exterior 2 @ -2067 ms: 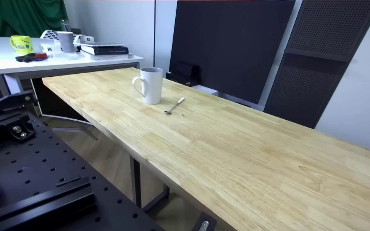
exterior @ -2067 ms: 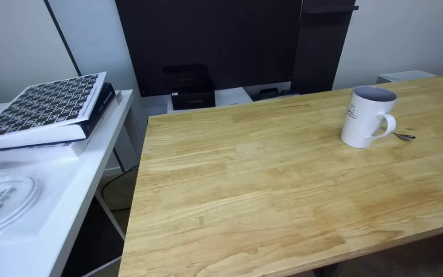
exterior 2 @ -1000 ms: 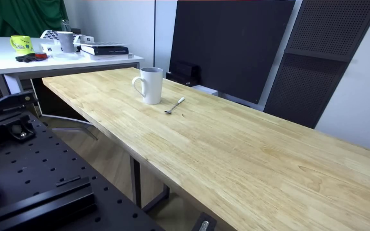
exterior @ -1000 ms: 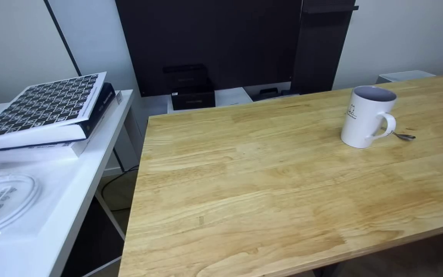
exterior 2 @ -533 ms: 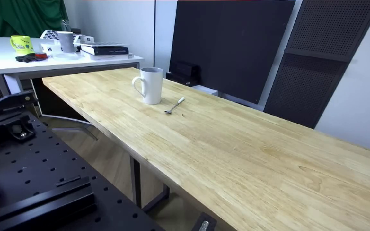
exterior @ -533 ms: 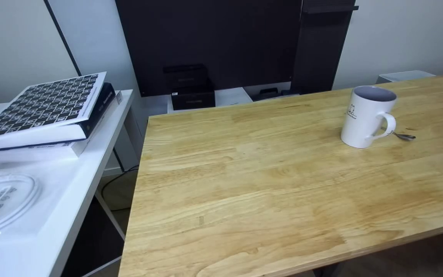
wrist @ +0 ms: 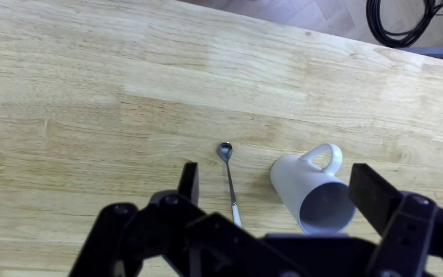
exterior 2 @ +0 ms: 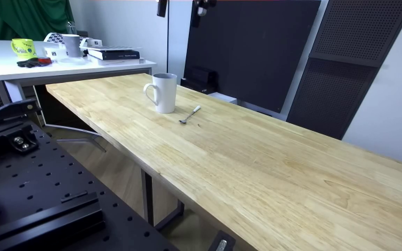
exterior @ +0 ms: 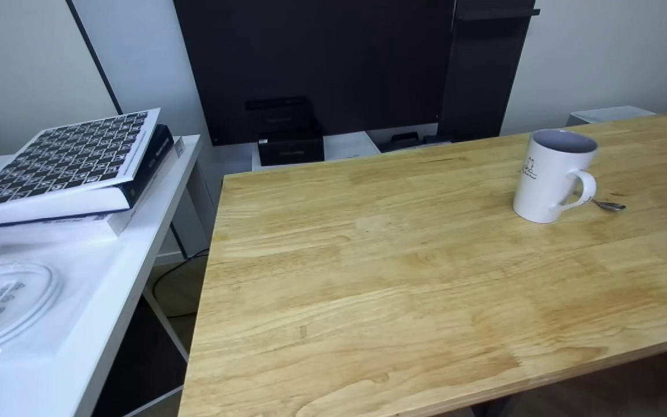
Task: Put the spoon in the mug
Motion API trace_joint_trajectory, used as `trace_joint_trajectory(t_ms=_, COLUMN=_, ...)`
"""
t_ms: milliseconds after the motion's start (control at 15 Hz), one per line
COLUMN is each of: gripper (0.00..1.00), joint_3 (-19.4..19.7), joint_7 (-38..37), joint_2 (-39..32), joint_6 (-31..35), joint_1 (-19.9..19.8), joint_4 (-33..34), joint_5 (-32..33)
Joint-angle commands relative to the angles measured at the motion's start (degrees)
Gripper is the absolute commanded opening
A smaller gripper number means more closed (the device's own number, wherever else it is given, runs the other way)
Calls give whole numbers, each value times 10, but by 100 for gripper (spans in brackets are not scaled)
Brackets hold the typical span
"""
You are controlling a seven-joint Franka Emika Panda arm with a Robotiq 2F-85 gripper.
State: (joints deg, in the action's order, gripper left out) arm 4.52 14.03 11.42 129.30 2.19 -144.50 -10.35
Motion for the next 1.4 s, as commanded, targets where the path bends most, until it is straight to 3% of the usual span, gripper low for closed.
trace_joint_trajectory(t_ms=0, gripper=100, joint_3=-1, joint_7=26, joint_2=-108, joint_6=44, joint_1=-6, joint_4=59, joint_5=-19)
trace_joint_trajectory(t_ms=267, gripper=100, joint_3=-22, joint_7=63, joint_2=-193, joint_6=163, joint_1=-12, joint_4=84, joint_5=-47)
trace_joint_trajectory(t_ms=667, gripper=100, joint_3=-78, joint_7=73, joint_2=-319, joint_6=282, joint_1=-39, joint_4=141, joint_5=-52)
trace_joint_trajectory(t_ms=1000, gripper=100, joint_3=-101, joint_7=42, joint_2=-424, joint_6=335, joint_1=-55, joint_4=215, joint_5=-11)
trace_joint_trajectory(t_ms=1333, gripper=100, joint_3=-102, joint_7=18, joint_2=-502, joint_6=331, joint_1=-61, joint_4=303, joint_5=22)
